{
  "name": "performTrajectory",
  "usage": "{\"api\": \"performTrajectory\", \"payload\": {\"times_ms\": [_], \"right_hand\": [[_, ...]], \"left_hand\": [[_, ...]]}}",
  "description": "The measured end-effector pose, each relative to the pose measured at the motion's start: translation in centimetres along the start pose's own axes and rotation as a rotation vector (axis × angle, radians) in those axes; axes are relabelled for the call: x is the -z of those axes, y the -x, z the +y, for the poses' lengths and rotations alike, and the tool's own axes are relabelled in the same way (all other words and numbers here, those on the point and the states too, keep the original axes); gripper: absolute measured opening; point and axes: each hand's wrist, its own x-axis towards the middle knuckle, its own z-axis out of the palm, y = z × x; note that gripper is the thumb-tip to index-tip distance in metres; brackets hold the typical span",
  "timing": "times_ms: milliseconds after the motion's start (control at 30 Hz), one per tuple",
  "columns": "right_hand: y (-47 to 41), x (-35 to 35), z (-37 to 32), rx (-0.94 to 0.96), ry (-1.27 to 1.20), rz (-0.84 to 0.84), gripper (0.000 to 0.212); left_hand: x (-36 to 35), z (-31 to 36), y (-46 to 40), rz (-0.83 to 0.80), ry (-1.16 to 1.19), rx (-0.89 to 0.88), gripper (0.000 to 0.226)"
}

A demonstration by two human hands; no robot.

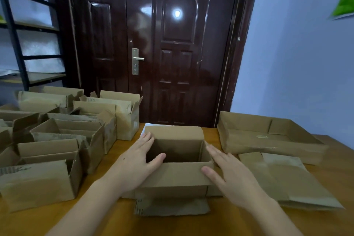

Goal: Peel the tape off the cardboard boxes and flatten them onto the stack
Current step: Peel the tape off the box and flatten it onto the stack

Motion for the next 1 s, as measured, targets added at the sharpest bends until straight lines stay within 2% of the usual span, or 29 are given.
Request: {"api": "performTrajectory", "payload": {"times_ms": [67,133,233,367,467,567,633,733,800,867,1000], "right_hand": [[0.5,-2.4,-0.4,-0.046,-0.234,0.032,0.078],[0.5,-3.9,-0.5,-0.076,-0.361,0.107,0.078],[0.0,-4.9,-0.5,-0.095,-0.419,0.189,0.081],[-1.0,-5.2,-0.5,-0.164,-0.380,0.225,0.079],[-1.4,-4.8,-1.1,-0.215,-0.441,0.200,0.076],[-1.6,-4.0,-1.6,-0.258,-0.553,0.182,0.078],[-1.6,-3.4,-2.1,-0.288,-0.695,0.165,0.079],[-1.9,-2.4,-2.7,-0.286,-0.986,0.196,0.082],[-2.0,-1.6,-2.8,-0.283,-1.063,0.238,0.094],[-1.8,-0.9,-2.3,-0.307,-1.079,0.233,0.106],[-0.9,-0.6,-0.4,-0.353,-0.937,0.155,0.103]], "left_hand": [[0.1,0.2,0.1,-0.004,-0.003,0.000,0.104],[0.4,0.5,0.3,-0.008,0.001,0.001,0.102],[0.6,0.9,0.9,0.002,0.013,-0.028,0.093],[0.6,1.3,2.3,0.003,0.039,-0.123,0.086],[0.4,1.7,3.2,0.076,0.143,-0.112,0.102],[0.5,2.6,4.0,-0.038,0.261,-0.057,0.112],[0.4,3.7,4.8,-0.090,0.218,-0.107,0.107],[-0.5,6.0,6.1,-0.062,0.076,-0.271,0.088],[-1.4,7.4,6.8,-0.044,-0.013,-0.357,0.079],[-2.1,8.4,7.1,-0.046,-0.102,-0.402,0.077],[-3.1,9.8,7.1,-0.076,-0.206,-0.464,0.075]]}}
